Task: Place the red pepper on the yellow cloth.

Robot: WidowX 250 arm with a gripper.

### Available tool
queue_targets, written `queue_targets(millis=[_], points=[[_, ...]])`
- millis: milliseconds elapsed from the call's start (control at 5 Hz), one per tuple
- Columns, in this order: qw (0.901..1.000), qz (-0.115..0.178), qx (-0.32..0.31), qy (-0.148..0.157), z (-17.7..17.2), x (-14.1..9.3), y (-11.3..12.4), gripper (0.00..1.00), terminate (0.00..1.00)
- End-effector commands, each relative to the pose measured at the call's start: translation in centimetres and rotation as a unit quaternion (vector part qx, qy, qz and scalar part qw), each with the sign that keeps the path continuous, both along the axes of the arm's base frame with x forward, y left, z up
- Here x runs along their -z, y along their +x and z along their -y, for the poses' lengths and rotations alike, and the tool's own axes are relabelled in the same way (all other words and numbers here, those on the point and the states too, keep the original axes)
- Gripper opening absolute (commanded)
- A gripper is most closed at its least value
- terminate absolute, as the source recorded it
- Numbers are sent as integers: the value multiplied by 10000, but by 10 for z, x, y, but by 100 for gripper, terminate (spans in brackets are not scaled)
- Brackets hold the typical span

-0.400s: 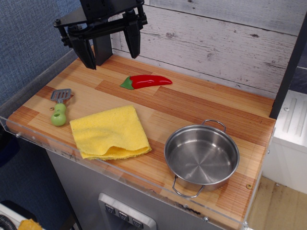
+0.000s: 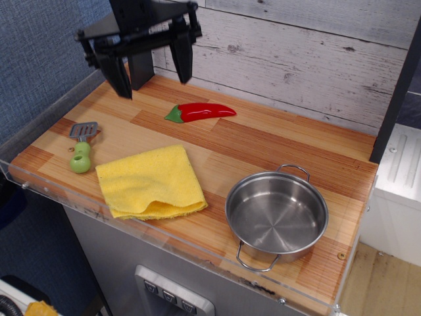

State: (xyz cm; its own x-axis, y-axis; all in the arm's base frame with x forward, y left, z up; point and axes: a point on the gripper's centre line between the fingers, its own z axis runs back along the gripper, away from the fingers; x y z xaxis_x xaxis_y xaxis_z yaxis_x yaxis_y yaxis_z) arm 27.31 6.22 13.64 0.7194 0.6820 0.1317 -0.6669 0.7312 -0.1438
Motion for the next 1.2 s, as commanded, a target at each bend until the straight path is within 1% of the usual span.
queue_targets(millis=[0,200,400,600,800,1000], points=[[9956,130,-903,-190,-4,-6,42,100,0],[9860,-26,-1588,-516,0,0,56,100,0],[9616,-303,-2530,-1021,0,13,61,100,0],[9263,-586,-3441,-1417,-4,25,65,100,0],[9009,-786,-3955,-1602,-9,31,77,100,0],[8849,-777,-4294,-1628,-19,35,92,100,0]])
